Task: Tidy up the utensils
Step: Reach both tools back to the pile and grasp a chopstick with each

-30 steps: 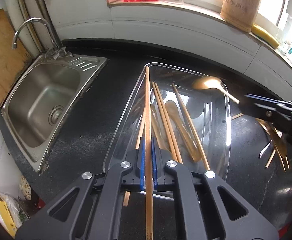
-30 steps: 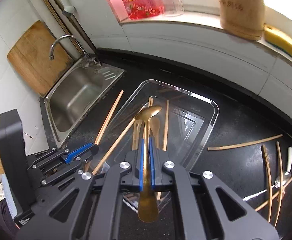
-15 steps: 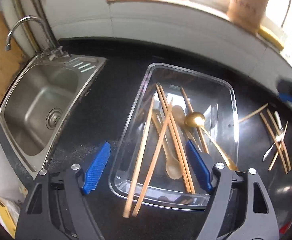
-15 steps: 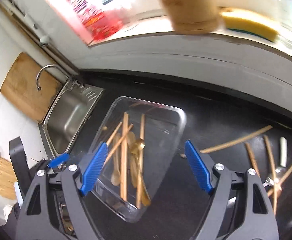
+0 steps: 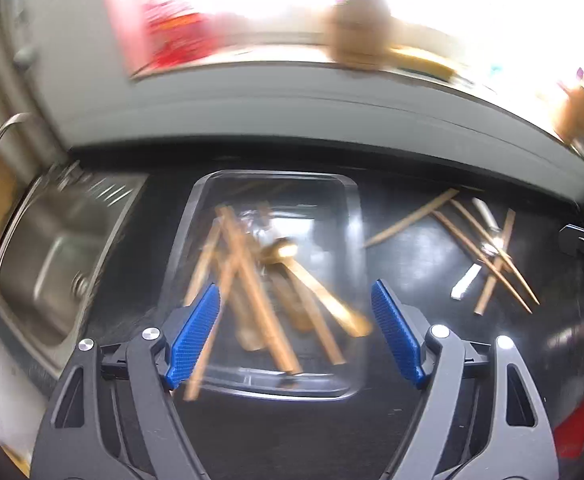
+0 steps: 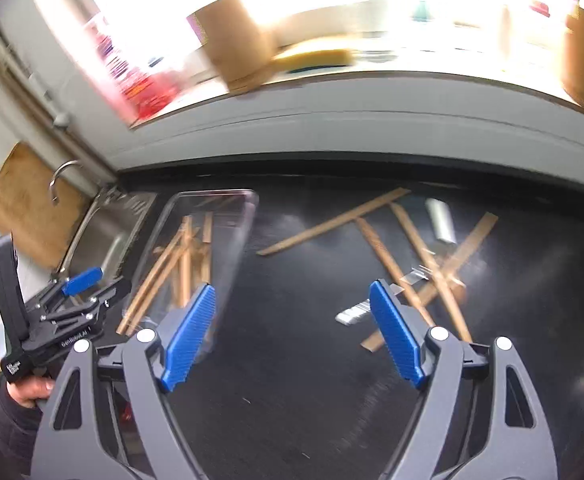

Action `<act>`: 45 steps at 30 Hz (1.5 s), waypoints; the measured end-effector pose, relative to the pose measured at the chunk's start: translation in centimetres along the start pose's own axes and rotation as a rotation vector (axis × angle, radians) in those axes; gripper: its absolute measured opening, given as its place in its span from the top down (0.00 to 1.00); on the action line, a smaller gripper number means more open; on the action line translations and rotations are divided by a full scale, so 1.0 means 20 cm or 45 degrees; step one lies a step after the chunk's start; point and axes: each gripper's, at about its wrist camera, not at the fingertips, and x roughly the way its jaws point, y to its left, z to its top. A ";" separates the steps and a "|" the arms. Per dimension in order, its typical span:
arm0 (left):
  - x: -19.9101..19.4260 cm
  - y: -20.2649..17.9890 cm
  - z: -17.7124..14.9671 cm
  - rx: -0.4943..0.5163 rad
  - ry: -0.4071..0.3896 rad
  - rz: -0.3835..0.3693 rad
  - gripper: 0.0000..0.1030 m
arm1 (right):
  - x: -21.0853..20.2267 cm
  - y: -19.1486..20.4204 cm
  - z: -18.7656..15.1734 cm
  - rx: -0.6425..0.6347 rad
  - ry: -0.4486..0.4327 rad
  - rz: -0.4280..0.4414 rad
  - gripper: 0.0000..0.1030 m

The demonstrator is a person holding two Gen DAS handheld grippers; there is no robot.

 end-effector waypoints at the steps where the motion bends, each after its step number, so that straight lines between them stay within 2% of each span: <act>1: 0.01 -0.08 0.01 0.045 -0.001 -0.021 0.26 | -0.06 -0.07 -0.04 0.019 -0.015 -0.030 0.25; 9: 0.06 -0.56 0.04 0.278 -0.006 -0.145 0.26 | -0.39 -0.46 -0.26 0.094 -0.076 -0.168 0.25; 16: 0.18 -0.75 0.08 0.374 0.002 -0.148 0.26 | -0.40 -0.66 -0.33 0.184 -0.060 -0.174 0.25; 21: 0.36 -0.76 0.17 0.462 0.017 -0.094 0.26 | -0.22 -0.63 -0.27 0.151 -0.013 -0.132 0.26; 27: 0.70 -0.77 0.29 0.573 0.120 -0.081 0.26 | 0.11 -0.62 -0.12 -0.004 0.097 -0.126 0.37; 33: 1.03 -0.79 0.37 0.680 0.222 -0.103 0.27 | 0.40 -0.69 0.00 -0.085 0.238 -0.092 0.57; 36: 1.13 -0.79 0.37 0.729 0.256 -0.147 0.29 | 0.53 -0.69 0.02 -0.146 0.322 -0.088 0.67; 39: 1.17 -0.79 0.39 0.739 0.240 -0.219 0.31 | 0.64 -0.68 0.01 -0.192 0.397 -0.072 0.73; 41: 1.18 -0.79 0.41 0.717 0.264 -0.266 0.39 | 0.68 -0.66 0.00 -0.212 0.424 -0.068 0.84; 42: 1.18 -0.79 0.41 0.714 0.272 -0.301 0.49 | 0.69 -0.66 -0.01 -0.222 0.438 -0.063 0.92; 43: 1.18 -0.80 0.41 0.717 0.277 -0.332 0.61 | 0.69 -0.65 -0.01 -0.220 0.443 -0.047 0.92; 44: 1.18 -0.82 0.41 0.732 0.275 -0.334 0.66 | 0.70 -0.65 -0.02 -0.215 0.455 -0.033 0.93; 45: 1.17 -0.84 0.40 0.749 0.272 -0.337 0.79 | 0.71 -0.64 -0.03 -0.213 0.478 -0.027 0.93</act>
